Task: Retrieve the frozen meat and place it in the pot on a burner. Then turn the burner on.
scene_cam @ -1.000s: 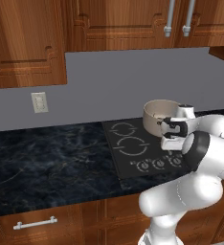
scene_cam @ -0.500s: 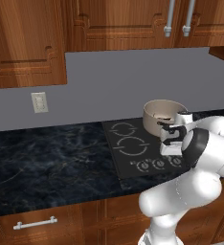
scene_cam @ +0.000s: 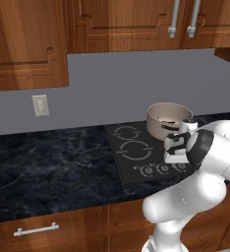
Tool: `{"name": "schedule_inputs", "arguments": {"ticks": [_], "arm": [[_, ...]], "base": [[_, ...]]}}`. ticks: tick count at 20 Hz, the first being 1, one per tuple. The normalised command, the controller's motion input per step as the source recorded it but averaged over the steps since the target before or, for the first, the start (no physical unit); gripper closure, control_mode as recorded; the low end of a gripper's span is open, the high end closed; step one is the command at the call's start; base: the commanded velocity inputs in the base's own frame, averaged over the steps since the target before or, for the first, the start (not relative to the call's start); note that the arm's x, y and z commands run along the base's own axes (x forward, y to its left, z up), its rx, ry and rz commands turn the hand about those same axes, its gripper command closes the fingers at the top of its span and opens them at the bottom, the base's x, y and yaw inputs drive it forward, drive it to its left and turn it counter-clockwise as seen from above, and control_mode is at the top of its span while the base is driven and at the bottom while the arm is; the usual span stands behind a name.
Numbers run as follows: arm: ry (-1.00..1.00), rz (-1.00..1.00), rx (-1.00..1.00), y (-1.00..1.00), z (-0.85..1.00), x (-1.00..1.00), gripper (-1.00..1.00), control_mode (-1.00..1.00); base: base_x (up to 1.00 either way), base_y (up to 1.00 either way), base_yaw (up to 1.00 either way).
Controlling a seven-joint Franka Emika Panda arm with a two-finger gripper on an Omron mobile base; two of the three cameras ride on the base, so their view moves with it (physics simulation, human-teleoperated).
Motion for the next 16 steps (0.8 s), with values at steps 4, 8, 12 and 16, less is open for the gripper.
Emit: {"name": "schedule_inputs", "arguments": {"ticks": [4, 8, 12, 16], "arm": [[0.00, 0.00, 0.00, 0.00, -0.17, 0.00, -1.00, -1.00], [-0.04, 0.00, 0.00, 0.00, -0.03, 0.00, -1.00, -1.00], [-0.04, 0.00, 0.00, 0.00, 0.00, 0.00, -1.00, -1.00], [-0.05, 0.00, 0.00, 0.00, 0.00, 0.00, 1.00, -1.00]], "base": [[0.00, 0.00, 0.00], [0.00, 0.00, 0.00], [0.00, 0.00, 0.00], [0.00, 0.00, 0.00]]}}
